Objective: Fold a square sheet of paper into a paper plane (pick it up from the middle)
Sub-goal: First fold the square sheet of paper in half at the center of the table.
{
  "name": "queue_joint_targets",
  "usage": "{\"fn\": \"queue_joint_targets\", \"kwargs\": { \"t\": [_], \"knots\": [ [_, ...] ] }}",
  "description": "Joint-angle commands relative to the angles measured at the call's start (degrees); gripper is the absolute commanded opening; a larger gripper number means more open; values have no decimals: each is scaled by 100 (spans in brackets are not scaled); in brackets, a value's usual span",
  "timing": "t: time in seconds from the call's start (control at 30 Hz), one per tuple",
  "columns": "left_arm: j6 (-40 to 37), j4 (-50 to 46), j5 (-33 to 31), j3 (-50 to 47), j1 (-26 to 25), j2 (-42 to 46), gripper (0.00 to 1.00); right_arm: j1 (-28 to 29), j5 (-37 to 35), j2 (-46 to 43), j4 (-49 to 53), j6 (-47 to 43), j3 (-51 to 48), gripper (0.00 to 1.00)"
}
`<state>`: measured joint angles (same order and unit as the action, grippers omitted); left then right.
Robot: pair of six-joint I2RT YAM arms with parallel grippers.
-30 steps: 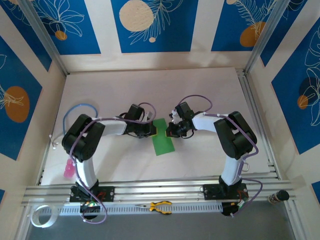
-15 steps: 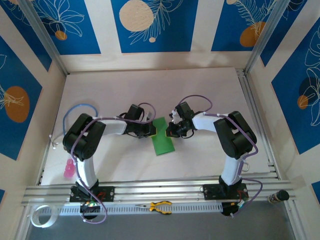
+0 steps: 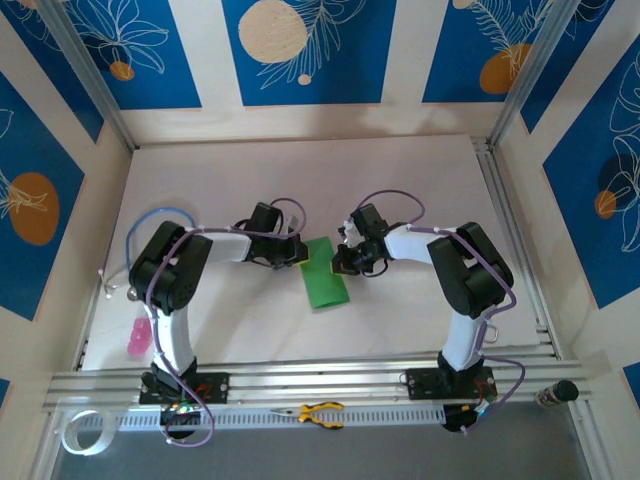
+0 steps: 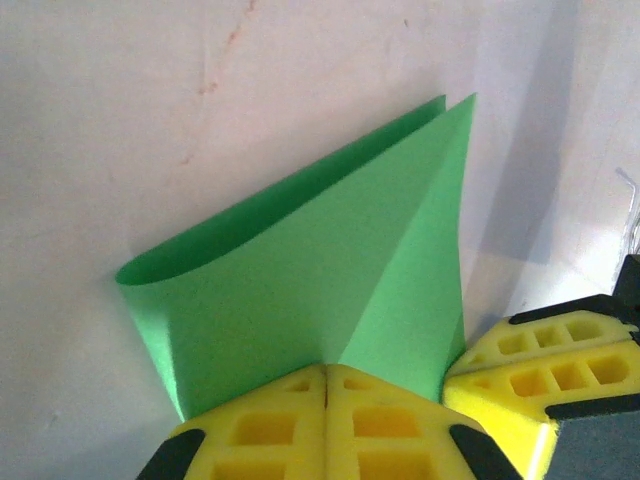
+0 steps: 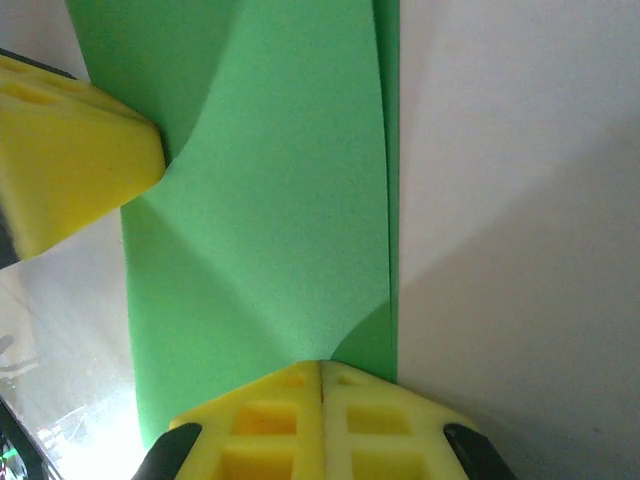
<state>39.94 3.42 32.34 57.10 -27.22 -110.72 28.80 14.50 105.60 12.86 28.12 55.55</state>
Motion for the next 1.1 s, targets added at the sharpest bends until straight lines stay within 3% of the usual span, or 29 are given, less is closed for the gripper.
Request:
{"fn": "queue_joint_targets", "kwargs": {
  "t": [0.0, 0.33, 1.07],
  "knots": [
    [-50, -201, -225, 24, 81, -222, 3, 12, -881, 532, 709, -26, -302, 0],
    [356, 30, 264, 311, 122, 96, 5, 13, -905, 514, 753, -20, -273, 0],
    [37, -497, -276, 563, 309, -556, 5, 4, -944, 521, 718, -26, -352, 0]
  ]
}}
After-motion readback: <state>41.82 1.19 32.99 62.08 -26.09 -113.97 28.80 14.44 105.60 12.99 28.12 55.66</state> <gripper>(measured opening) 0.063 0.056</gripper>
